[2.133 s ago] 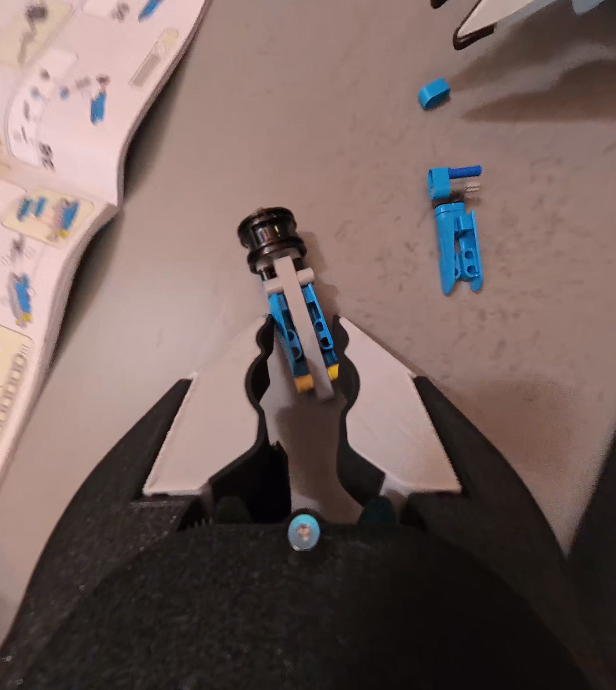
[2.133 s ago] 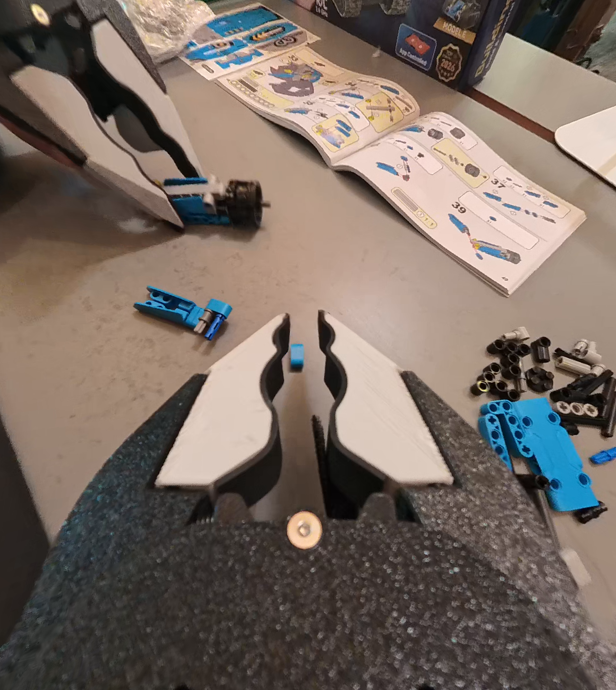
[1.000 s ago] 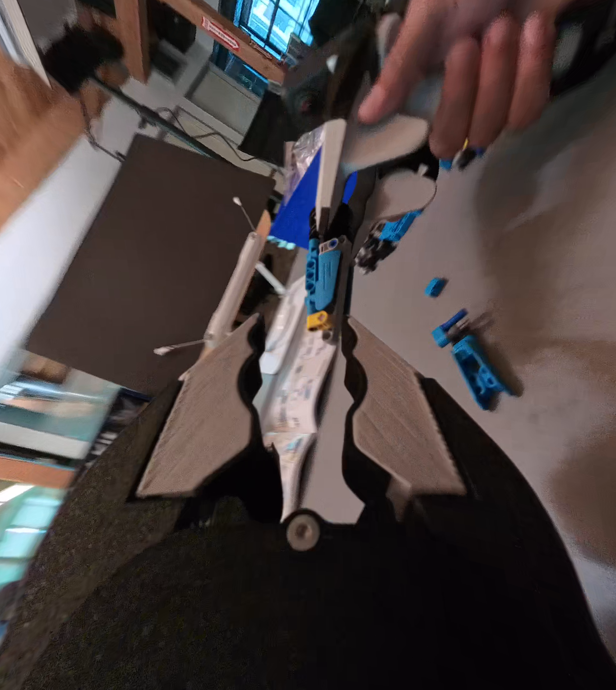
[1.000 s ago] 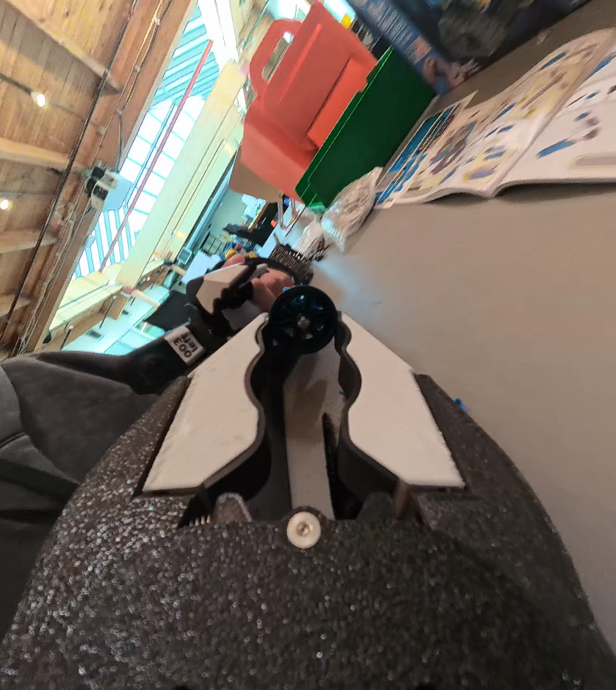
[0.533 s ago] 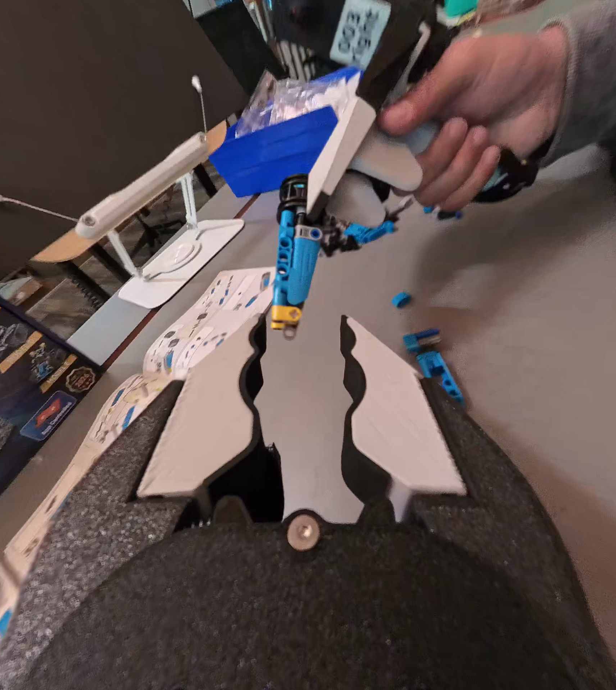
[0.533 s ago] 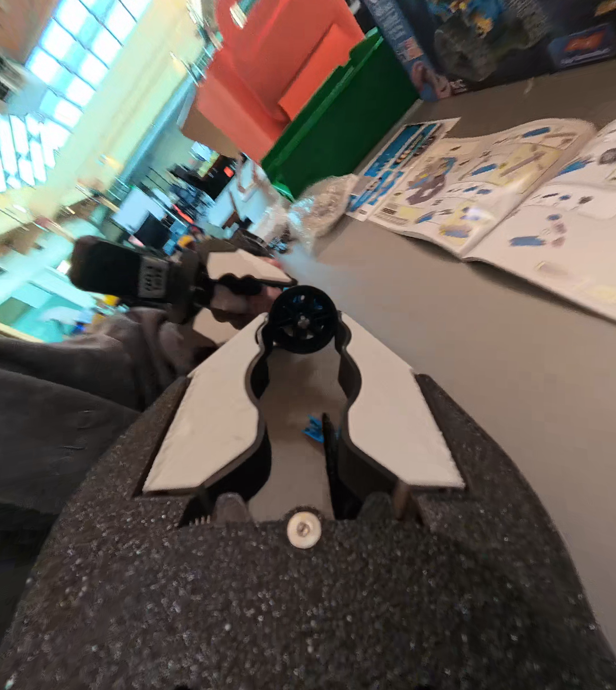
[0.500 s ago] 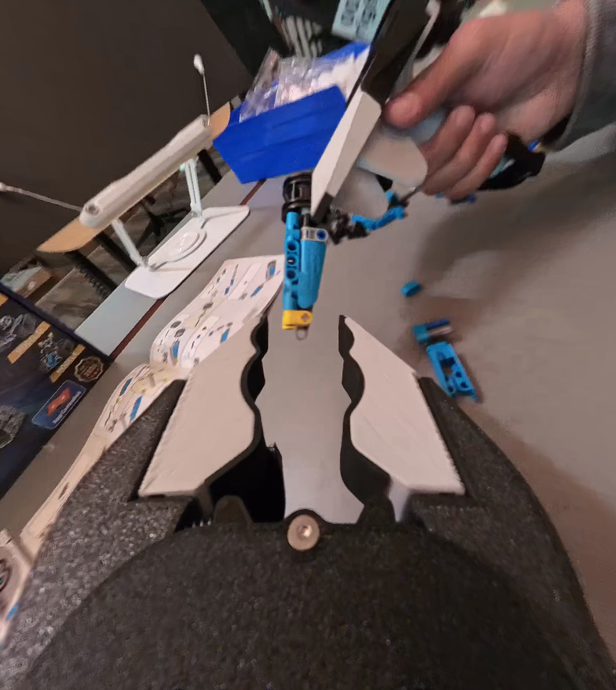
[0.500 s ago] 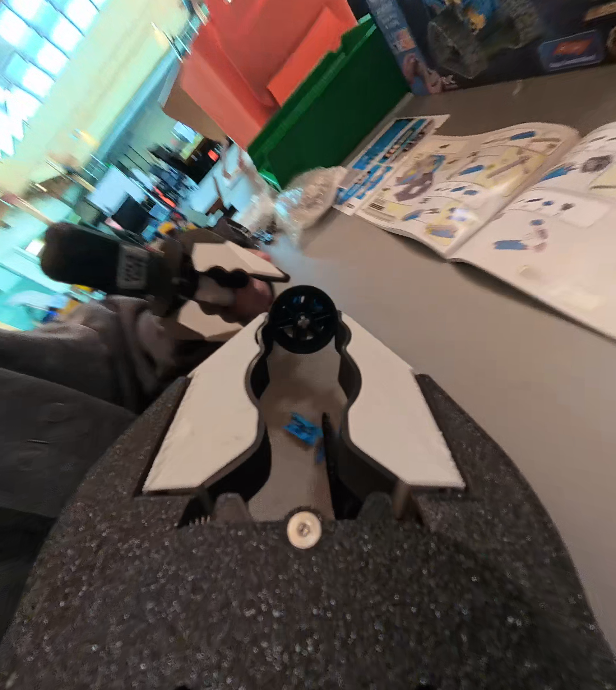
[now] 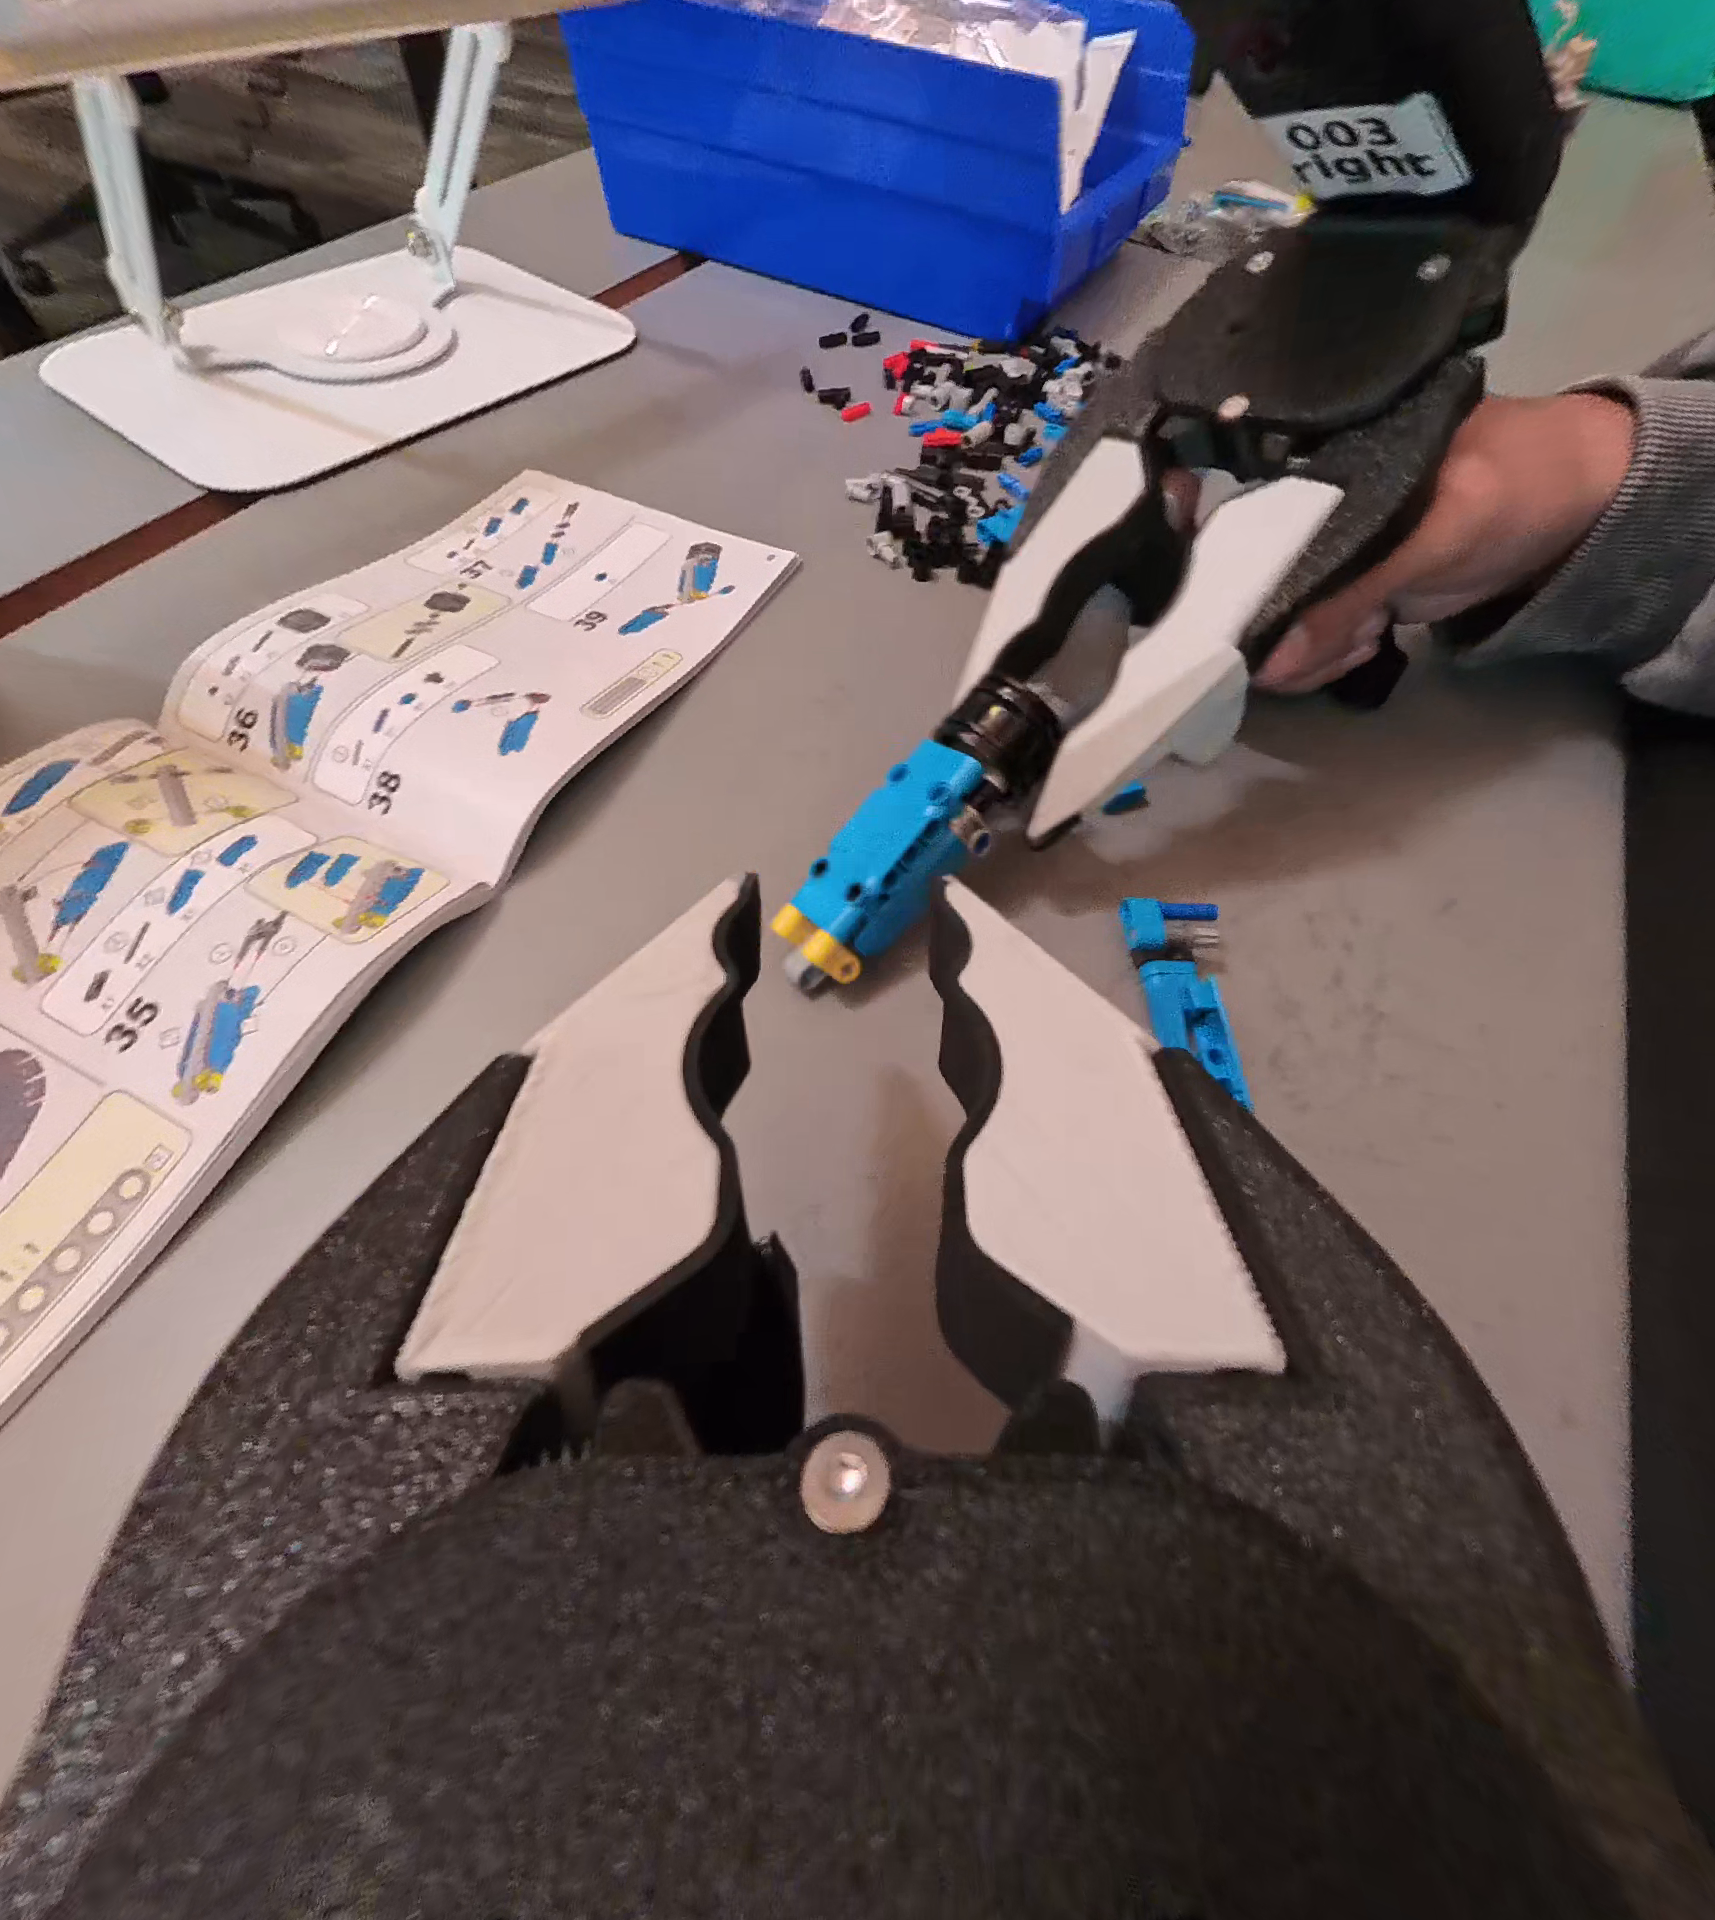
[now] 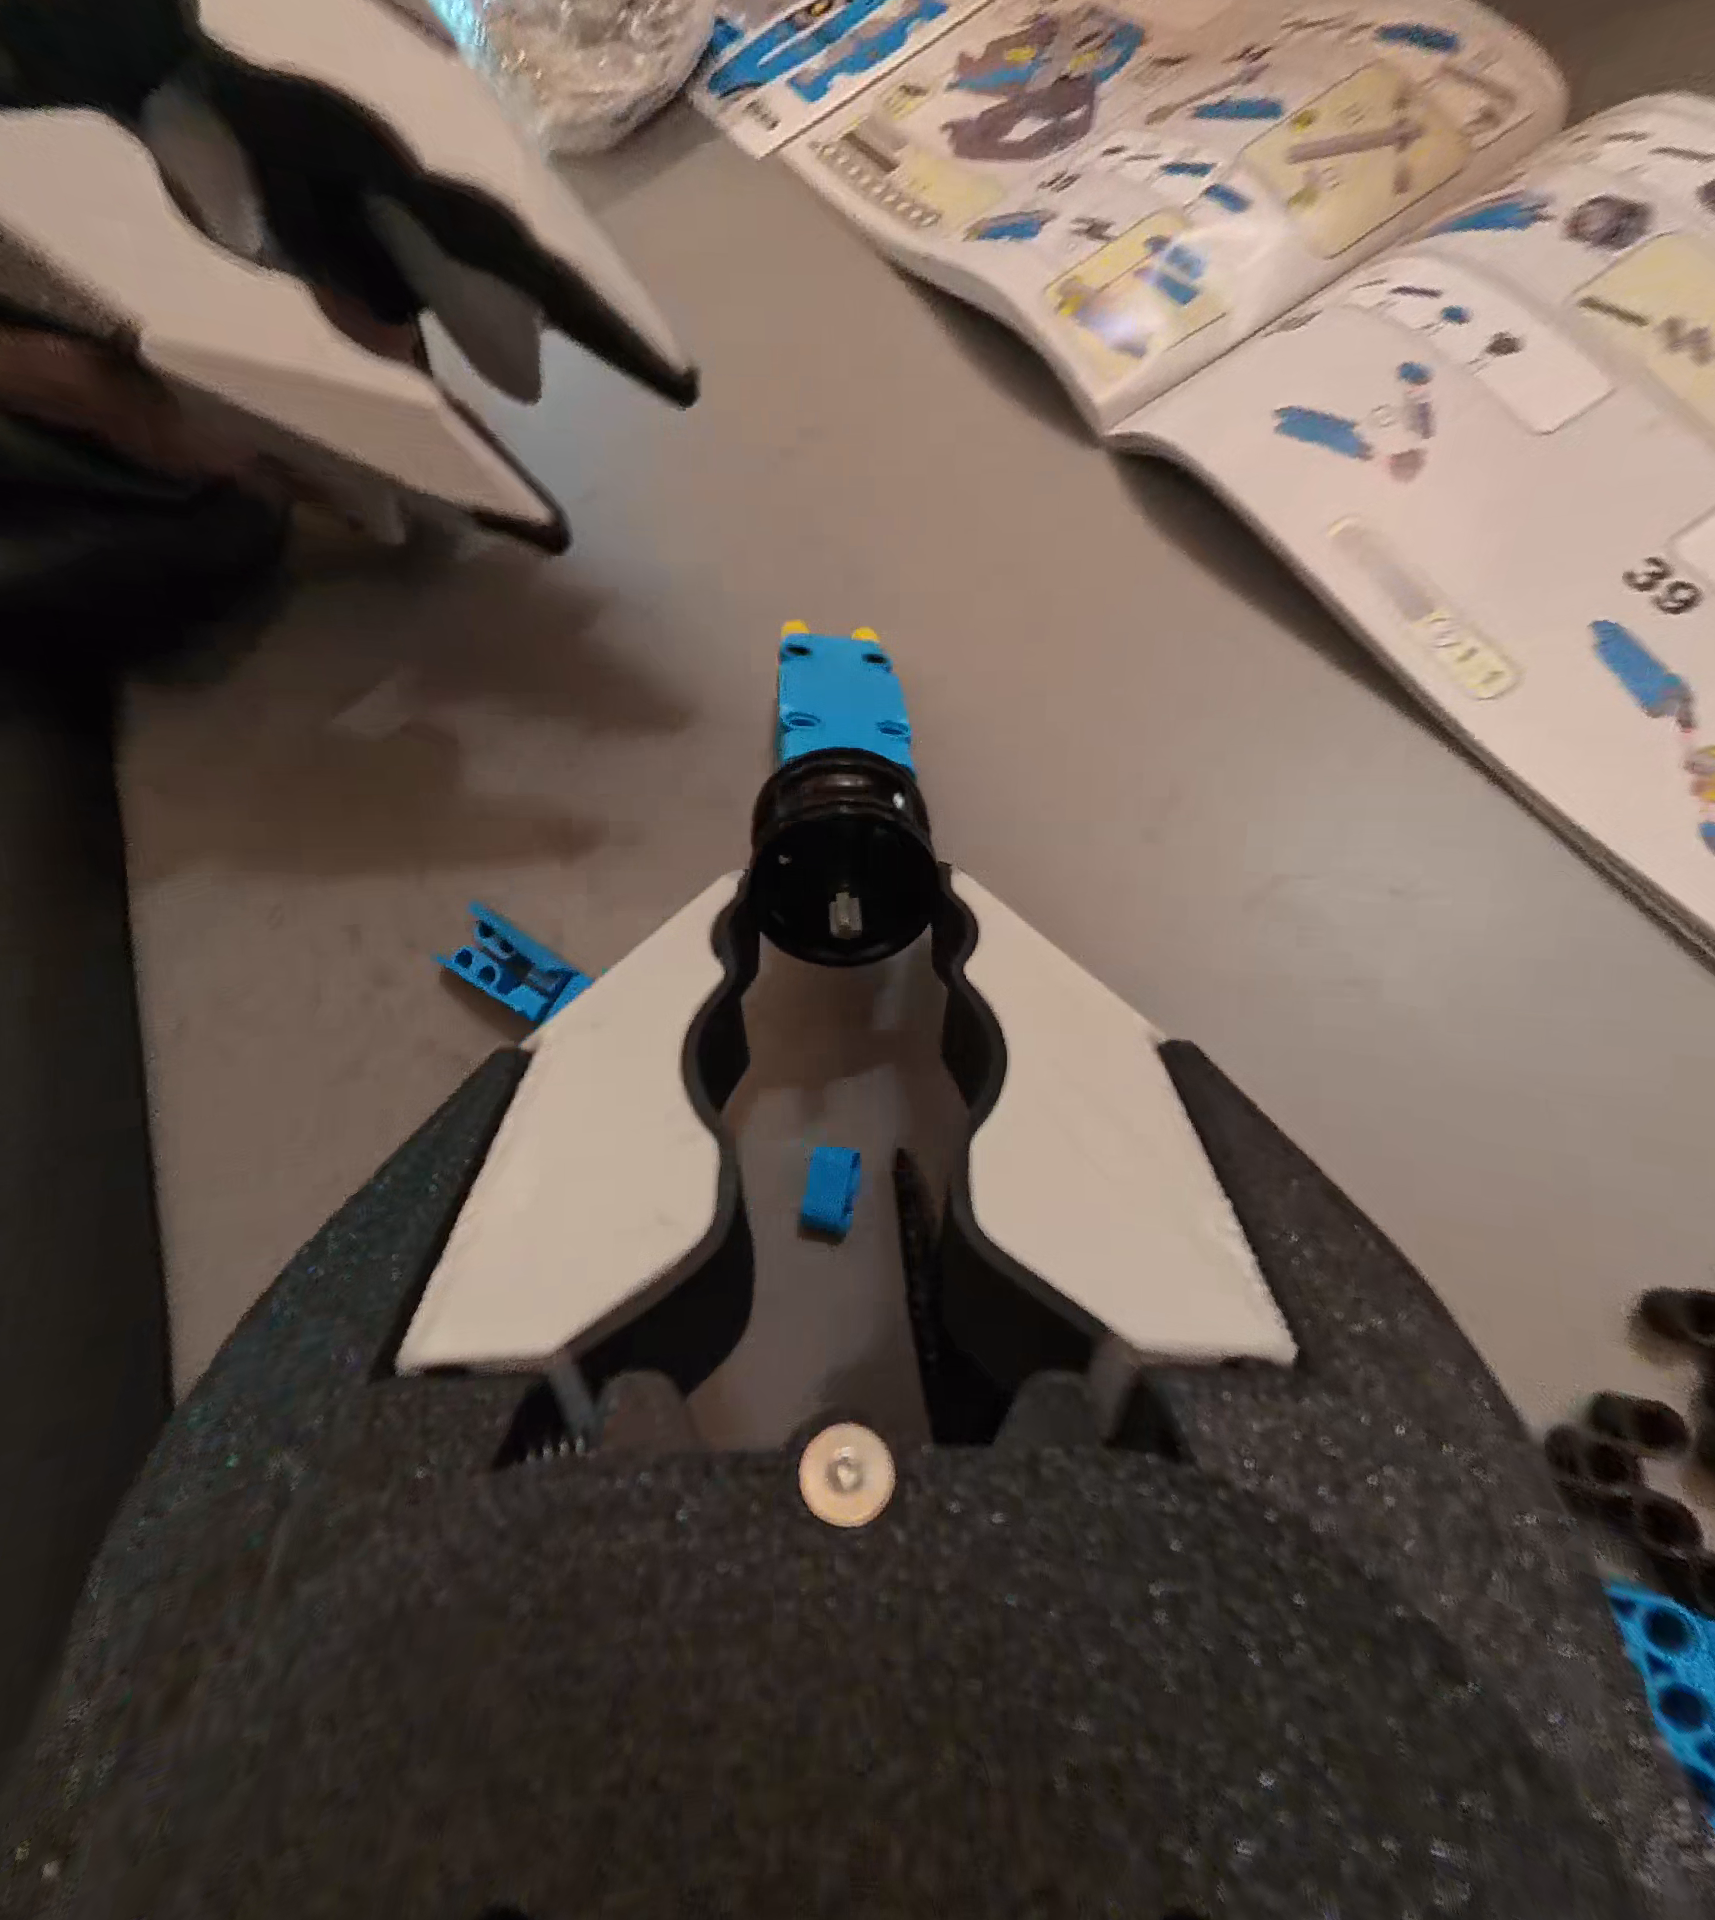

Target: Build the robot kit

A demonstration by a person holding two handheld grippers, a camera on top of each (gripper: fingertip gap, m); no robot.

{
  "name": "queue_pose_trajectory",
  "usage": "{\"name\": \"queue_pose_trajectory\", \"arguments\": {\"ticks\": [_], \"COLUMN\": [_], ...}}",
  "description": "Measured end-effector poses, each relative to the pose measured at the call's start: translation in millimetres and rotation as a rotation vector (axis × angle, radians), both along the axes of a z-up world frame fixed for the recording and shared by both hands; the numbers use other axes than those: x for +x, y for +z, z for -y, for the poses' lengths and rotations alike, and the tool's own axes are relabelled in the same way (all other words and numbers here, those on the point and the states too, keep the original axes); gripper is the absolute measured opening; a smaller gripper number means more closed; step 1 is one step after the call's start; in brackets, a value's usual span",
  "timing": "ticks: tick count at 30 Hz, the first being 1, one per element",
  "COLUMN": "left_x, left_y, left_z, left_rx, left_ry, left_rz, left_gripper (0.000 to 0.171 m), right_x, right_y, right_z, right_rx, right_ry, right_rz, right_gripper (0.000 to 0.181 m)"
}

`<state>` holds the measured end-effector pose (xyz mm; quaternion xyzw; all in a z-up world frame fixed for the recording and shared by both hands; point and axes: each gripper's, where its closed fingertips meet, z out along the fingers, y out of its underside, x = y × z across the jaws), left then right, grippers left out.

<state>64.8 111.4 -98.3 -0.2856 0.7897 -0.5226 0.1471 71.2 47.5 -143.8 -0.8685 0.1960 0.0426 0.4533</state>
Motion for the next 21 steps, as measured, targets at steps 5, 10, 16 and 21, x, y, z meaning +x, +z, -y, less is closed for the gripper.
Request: {"name": "queue_pose_trajectory", "arguments": {"ticks": [5, 10, 16, 21], "left_x": [6.4, -4.9, -64.4, -91.6], "left_y": [1.7, 0.5, -11.8, -40.4], "left_z": [-10.4, -1.3, 32.3, 46.6], "left_rx": [-0.016, -0.067, -0.047, 0.157], "left_ry": [0.041, -0.037, -0.340, -0.439], "left_rz": [-0.046, -0.120, -0.288, -0.222], "left_gripper": [0.026, 0.026, 0.047, 0.049], "right_x": [3.7, 5.2, 2.3, -40.3], "right_y": [-18.3, -16.6, 20.3, 30.9], "right_z": [0.2, -5.0, 11.2, 17.0], "right_rx": [-0.155, -0.145, -0.057, 0.002], "right_ry": [0.100, 0.094, 0.058, 0.223], "right_rz": [0.180, 0.167, 0.244, 0.221], "right_gripper": [0.033, 0.041, 0.056, 0.044]}}
